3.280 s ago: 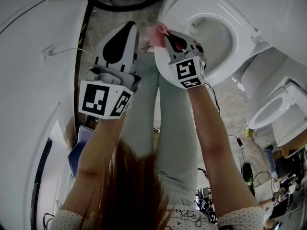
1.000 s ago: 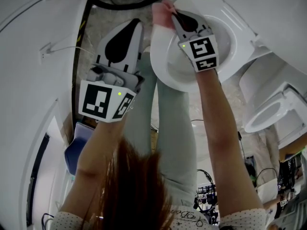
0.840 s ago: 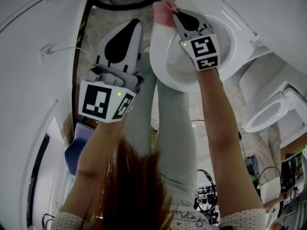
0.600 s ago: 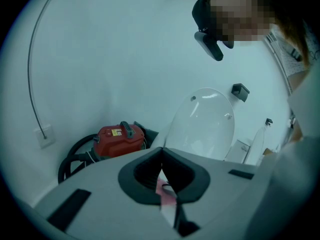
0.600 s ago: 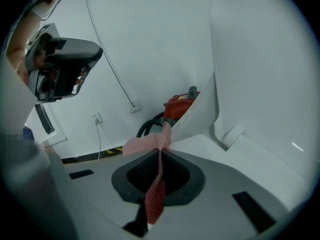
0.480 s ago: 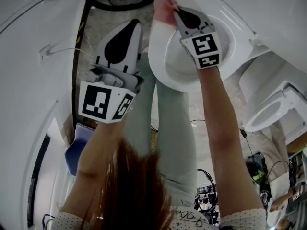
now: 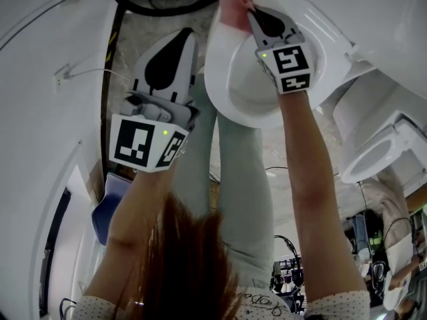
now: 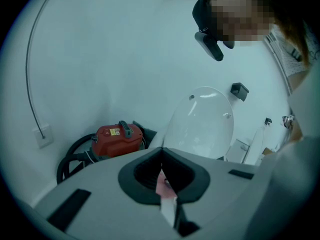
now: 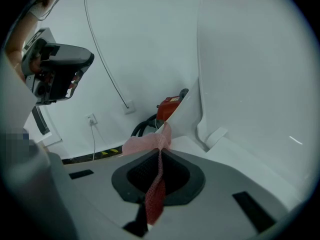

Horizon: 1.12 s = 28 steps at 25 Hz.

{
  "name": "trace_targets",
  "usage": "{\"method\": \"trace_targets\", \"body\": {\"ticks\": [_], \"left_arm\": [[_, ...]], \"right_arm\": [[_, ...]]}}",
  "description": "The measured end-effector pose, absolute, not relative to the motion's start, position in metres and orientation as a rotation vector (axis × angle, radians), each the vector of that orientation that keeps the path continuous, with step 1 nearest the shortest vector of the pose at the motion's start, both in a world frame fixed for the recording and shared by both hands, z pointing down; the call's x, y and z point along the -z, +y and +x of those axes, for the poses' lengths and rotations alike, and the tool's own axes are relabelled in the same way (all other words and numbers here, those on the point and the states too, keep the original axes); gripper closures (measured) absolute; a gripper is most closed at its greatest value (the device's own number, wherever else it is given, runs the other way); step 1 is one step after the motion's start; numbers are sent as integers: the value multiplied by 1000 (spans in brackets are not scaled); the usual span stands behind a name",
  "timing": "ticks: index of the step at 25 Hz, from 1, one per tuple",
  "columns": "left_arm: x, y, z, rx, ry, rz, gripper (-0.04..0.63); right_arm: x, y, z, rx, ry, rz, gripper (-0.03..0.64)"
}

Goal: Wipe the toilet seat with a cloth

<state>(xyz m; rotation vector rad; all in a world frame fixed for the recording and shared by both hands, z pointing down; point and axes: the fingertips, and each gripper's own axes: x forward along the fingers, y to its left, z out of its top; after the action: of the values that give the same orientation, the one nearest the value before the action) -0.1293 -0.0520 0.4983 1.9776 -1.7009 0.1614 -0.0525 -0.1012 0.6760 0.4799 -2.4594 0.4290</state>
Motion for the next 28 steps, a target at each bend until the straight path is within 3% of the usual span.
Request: {"method": "trace_targets", "body": {"ticks": [28], "left_arm": [[-502,-68,-108,-198,-1651,2025,600]], "right_arm": [[-671,-140,-5,-459,-2388,746,594]]}}
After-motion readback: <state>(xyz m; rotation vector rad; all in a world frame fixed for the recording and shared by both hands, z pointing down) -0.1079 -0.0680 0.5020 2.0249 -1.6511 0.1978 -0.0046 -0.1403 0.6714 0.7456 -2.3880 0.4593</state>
